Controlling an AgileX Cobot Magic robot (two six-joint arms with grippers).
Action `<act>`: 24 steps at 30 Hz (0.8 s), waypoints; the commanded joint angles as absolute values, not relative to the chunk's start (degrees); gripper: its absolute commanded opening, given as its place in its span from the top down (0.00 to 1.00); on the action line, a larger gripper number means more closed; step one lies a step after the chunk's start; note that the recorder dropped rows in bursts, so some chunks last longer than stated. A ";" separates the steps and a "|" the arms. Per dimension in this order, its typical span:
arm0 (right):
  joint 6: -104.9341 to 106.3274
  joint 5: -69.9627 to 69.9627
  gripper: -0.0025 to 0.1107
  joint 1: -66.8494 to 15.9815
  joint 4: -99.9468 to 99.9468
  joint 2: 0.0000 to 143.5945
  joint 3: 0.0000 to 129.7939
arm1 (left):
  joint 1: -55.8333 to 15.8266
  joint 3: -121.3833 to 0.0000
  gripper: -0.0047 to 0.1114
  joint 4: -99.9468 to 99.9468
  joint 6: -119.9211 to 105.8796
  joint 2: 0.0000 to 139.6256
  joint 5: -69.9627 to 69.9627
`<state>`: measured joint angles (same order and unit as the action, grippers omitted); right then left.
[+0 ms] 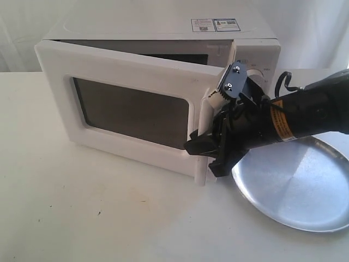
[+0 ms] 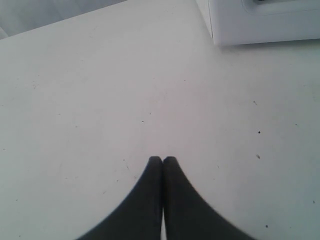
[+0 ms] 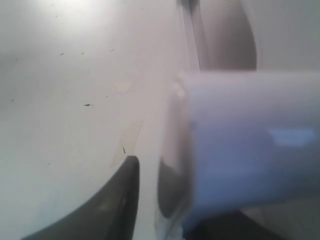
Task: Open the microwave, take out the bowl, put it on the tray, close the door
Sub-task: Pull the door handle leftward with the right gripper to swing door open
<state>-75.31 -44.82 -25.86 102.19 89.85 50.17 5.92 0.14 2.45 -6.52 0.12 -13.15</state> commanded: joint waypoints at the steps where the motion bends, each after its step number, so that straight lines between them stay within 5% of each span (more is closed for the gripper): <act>1: -81.06 -68.02 0.75 -27.90 99.95 85.86 52.60 | 5.51 0.00 0.96 1.99 -6.27 0.00 -13.27; 16: -82.63 -31.53 0.75 -27.90 99.95 85.86 46.88 | 5.51 0.00 0.96 1.99 -6.27 0.00 -13.27; 24: -81.05 -28.18 0.73 -27.90 99.95 85.86 38.97 | 5.51 0.00 0.96 1.99 -6.27 0.00 -13.27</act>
<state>-81.97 -30.24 -27.83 100.25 86.22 41.22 5.92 0.14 2.45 -6.52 0.12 -13.15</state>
